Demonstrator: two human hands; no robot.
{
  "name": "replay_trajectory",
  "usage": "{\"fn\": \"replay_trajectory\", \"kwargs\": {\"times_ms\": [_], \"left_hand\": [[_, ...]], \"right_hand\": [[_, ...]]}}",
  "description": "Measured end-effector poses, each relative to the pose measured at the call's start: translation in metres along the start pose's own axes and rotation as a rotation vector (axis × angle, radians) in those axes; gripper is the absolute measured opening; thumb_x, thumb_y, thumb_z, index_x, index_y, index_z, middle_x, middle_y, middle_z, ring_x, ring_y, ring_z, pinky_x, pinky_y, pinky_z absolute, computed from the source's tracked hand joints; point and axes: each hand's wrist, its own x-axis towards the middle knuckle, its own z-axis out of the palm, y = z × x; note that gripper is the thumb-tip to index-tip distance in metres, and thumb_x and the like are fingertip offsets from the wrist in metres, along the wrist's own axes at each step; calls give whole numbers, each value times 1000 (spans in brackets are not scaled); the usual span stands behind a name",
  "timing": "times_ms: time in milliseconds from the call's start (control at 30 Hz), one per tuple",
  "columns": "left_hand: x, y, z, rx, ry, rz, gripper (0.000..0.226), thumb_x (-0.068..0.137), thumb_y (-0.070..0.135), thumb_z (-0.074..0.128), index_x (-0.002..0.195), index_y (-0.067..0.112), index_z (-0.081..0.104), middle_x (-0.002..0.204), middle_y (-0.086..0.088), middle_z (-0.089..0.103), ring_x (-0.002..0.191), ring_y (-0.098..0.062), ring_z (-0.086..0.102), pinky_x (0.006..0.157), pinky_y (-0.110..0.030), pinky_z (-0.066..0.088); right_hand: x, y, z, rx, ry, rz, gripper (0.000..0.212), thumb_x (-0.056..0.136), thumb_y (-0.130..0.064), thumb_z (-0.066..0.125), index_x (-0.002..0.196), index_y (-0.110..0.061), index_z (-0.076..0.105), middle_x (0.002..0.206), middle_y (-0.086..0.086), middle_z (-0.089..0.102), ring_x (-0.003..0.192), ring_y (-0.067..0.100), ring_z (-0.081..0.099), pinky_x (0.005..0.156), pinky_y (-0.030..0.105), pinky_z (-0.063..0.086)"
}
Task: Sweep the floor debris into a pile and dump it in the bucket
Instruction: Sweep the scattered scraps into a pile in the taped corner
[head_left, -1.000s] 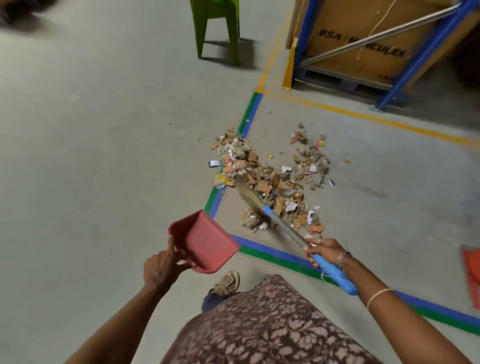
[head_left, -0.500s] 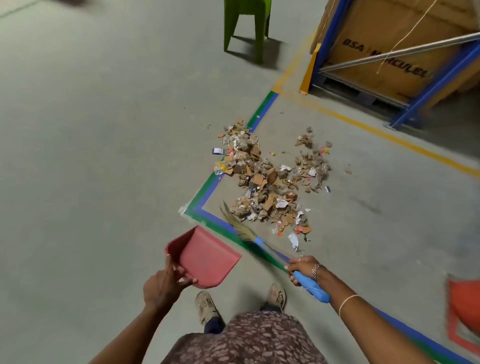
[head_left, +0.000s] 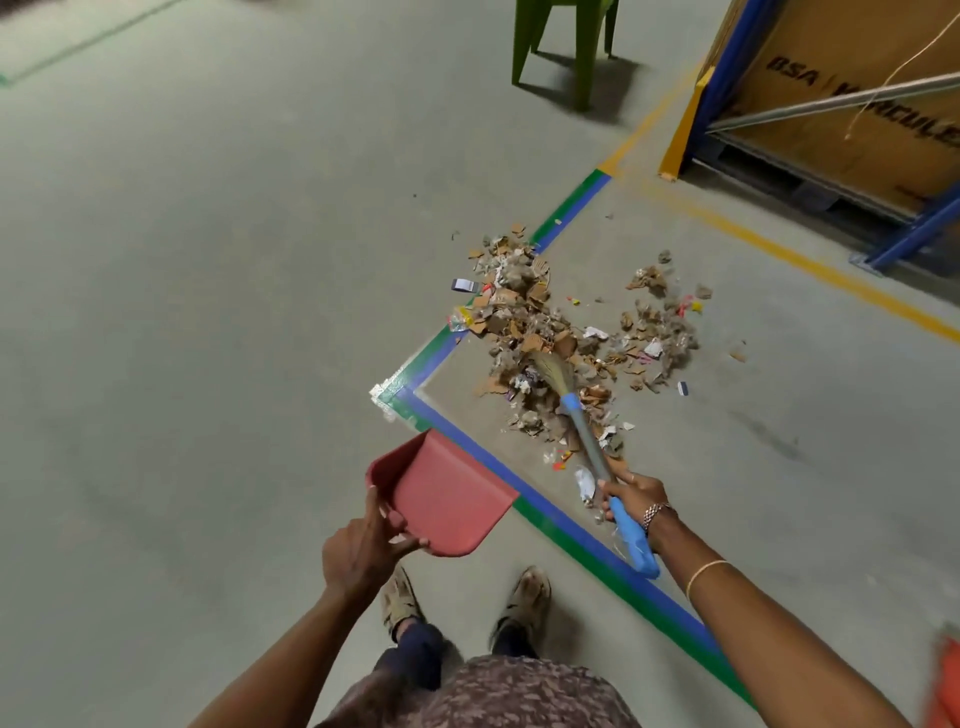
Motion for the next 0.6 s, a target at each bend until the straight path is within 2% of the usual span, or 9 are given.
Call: {"fn": "replay_trajectory", "kwargs": {"times_ms": [133,367,467,600], "left_hand": [[-11,18,11,11,15,-4,112,63,90,57,151,29,23,85,0,73,72,-31,69,50,-31,36],[-36,31,36,47,-16,-11,115,64,88,61,153,25,22,89,-1,74,77,-31,70,53,-32,40],[-56,37,45,40,-27,-19,116,64,86,64,153,25,22,91,-2,75,81,-31,71,55,-32,38],[-87,41,61,22,-8,-48,120,62,88,62,155,23,22,89,-2,75,77,-32,71,53,-32,37]], "right_hand": [[-14,-5,-41,40,-96,0,49,89,10,63,133,-10,56,61,15,59,42,19,51,40,24,44],[-32,46,-110,-150,-200,130,51,86,10,66,133,-4,53,71,21,60,47,23,51,42,27,43],[-34,74,-116,-247,-202,201,43,84,10,69,122,-4,56,65,19,59,46,23,52,40,26,44],[-22,91,-113,-387,-174,230,18,79,11,73,92,6,61,58,18,56,46,25,55,43,28,44]]}}
